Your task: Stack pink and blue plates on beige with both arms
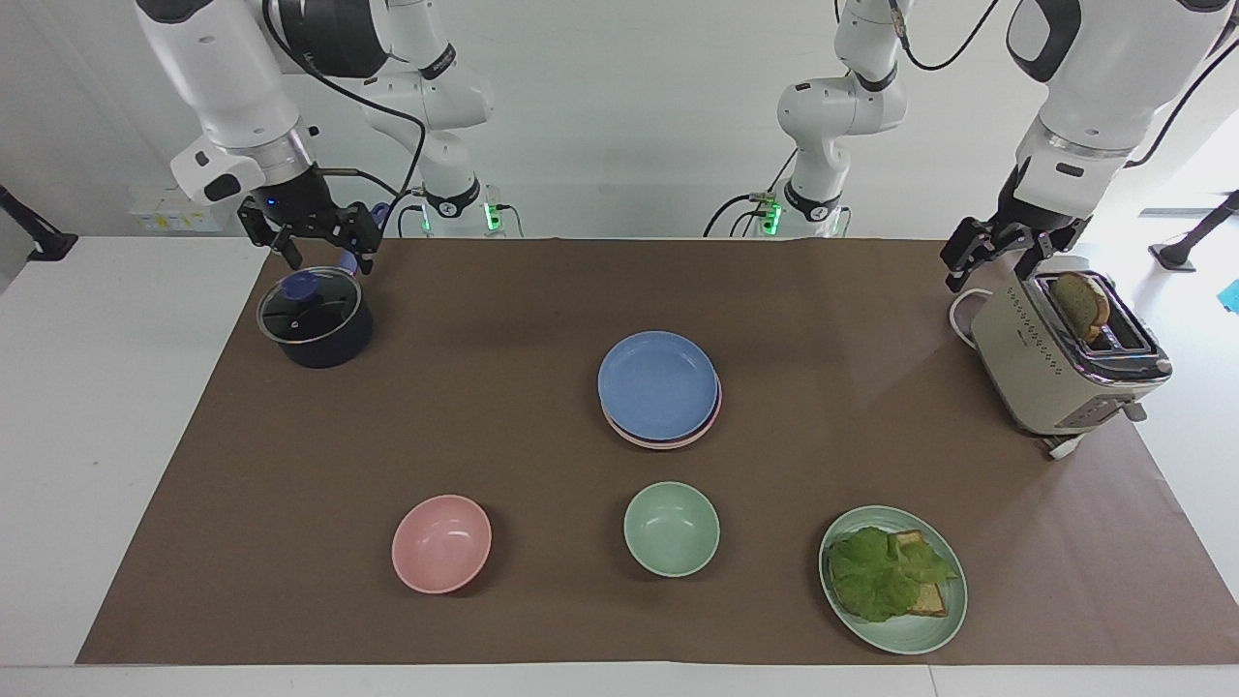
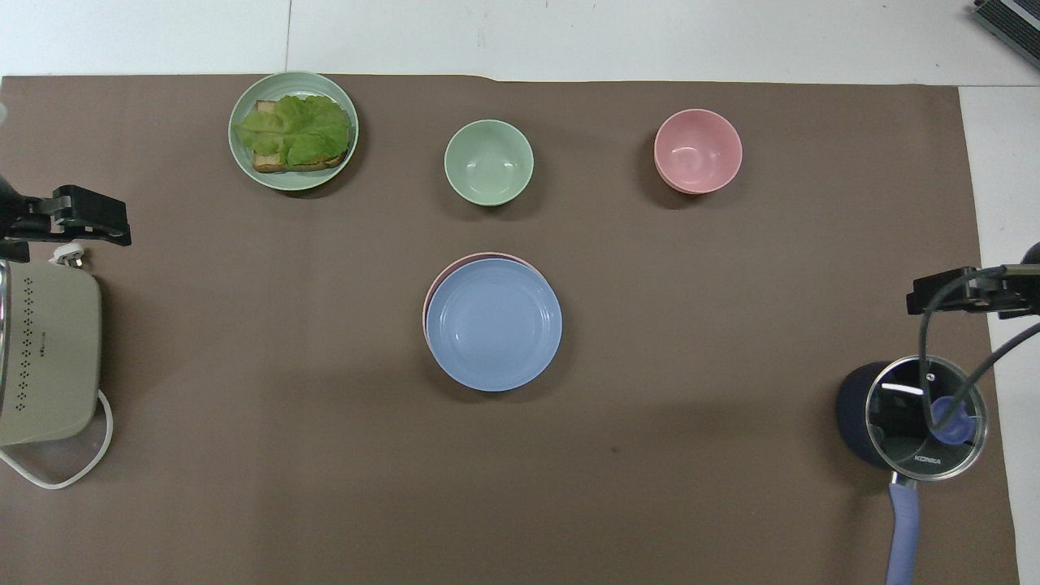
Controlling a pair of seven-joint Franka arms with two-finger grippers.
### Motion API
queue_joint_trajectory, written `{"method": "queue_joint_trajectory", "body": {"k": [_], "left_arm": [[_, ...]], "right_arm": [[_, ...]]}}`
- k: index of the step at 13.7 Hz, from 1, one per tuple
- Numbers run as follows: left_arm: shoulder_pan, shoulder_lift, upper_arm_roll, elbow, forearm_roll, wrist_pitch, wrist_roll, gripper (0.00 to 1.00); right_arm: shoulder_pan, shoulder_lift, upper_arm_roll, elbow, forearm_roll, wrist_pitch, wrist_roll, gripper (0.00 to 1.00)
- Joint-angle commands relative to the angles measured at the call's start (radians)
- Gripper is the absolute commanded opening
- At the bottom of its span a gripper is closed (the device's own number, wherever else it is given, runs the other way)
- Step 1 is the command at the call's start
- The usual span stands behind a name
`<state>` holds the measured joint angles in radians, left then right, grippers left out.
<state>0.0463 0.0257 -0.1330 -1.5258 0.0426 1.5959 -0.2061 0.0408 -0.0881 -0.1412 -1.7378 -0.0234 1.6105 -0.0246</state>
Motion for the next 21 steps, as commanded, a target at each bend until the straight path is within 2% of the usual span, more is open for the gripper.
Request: {"method": "queue_joint_trajectory", "body": {"k": [1, 4, 6, 8, 14, 21], "left_arm": [[0.001, -0.007, 0.0, -0.004, 0.008, -0.013, 0.008, 1.0], [0.001, -0.007, 0.0, -0.004, 0.008, -0.013, 0.008, 1.0], [0.001, -0.007, 0.0, -0.004, 0.008, -0.013, 0.008, 1.0], [0.001, -0.007, -0.002, -0.004, 0.008, -0.013, 0.008, 1.0], [0.001, -0.007, 0.0, -0.002, 0.008, -0.013, 0.008, 1.0], [0.001, -0.007, 0.0, -0.004, 0.008, -0.013, 0.008, 1.0]], "right_arm": [[-0.029, -0.012, 0.014, -0.002, -0.019, -0.003, -0.025, 1.0], [-0.013, -0.013, 0.028, 0.064, -0.02, -0.033, -0.015, 1.0], [-0.009, -0.004, 0.031, 0.145, -0.021, -0.105, 0.011, 1.0], [-0.01, -0.005, 0.032, 0.181, -0.02, -0.15, 0.011, 1.0], [0.04, -0.048, 0.06, 0.089, -0.016, -0.107, 0.037, 1.0], [0.042, -0.064, 0.061, 0.057, -0.027, -0.08, 0.038, 1.0]]}}
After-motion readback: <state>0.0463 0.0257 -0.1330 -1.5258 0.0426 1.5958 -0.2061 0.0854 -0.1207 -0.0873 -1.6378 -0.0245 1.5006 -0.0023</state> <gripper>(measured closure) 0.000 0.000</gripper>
